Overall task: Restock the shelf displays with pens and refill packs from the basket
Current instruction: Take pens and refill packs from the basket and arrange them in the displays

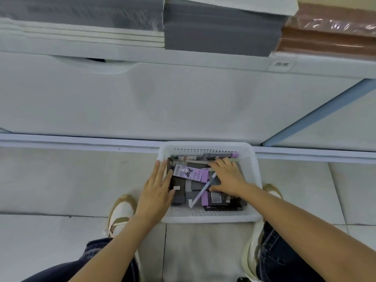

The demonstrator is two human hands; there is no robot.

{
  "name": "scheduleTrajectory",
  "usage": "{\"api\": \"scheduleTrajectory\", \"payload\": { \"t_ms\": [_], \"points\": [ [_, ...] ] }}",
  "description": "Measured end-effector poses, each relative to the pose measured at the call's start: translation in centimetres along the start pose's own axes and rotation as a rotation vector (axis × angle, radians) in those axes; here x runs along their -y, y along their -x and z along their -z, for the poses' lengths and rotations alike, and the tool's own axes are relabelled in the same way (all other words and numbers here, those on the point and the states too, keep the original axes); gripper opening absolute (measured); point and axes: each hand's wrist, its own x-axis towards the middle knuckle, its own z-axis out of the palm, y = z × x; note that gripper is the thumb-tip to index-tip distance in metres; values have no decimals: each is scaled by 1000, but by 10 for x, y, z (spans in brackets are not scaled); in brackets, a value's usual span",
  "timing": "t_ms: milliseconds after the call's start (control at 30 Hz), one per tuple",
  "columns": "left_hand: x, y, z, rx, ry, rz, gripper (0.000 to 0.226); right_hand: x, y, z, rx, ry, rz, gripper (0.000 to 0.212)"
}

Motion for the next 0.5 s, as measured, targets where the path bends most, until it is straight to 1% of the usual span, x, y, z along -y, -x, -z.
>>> {"api": "scheduleTrajectory", "payload": {
  "t_ms": [133,233,367,433,500],
  "points": [
    [-1,1,4,3,28,-13,63,1,-2,6,50,40,-52,83],
    [-1,2,5,18,15,-21,61,1,-2,10,64,24,-21,71],
    [-1,0,5,-33,52,-24,56,-3,3,16,134,-152,-1,53],
    [-1,-2,6,-56,73,-22,53,-6,4,23,128,-220,23,44],
    [-5,-5,9,-76,79,-9,50,-9,4,35,110,-363,23,36]
  ]
}}
